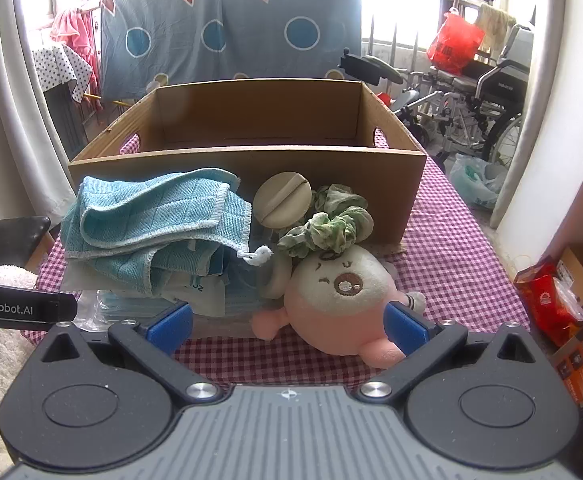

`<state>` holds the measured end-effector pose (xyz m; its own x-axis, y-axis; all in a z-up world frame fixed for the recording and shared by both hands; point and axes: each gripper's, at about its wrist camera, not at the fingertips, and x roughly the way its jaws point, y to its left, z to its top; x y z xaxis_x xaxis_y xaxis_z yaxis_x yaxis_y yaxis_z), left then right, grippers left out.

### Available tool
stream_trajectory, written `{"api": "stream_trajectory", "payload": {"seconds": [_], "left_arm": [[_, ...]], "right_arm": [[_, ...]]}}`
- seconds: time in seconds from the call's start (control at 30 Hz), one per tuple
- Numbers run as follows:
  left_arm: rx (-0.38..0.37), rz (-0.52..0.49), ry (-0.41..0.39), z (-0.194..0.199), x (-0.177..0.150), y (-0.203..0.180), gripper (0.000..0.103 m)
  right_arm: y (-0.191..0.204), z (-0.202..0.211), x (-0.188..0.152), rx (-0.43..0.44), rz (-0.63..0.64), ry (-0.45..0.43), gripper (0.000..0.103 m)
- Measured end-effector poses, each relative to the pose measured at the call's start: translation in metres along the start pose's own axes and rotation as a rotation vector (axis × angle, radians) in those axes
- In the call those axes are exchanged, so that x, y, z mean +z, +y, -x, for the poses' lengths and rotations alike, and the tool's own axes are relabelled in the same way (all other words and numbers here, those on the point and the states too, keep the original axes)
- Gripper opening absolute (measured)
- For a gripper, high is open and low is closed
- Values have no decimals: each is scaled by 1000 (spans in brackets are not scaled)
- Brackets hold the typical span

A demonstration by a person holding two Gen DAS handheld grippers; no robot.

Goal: Organize soft objects

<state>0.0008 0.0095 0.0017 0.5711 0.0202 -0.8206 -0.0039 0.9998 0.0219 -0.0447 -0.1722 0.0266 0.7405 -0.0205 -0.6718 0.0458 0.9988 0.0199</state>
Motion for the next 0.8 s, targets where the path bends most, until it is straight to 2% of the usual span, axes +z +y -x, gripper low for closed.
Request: {"api": "stream_trajectory", "payload": {"seconds": [0.8], "left_arm": [[11, 1, 7, -1, -1, 1, 102]], "right_arm": [[-3, 1, -2, -3, -6, 6, 103]]}}
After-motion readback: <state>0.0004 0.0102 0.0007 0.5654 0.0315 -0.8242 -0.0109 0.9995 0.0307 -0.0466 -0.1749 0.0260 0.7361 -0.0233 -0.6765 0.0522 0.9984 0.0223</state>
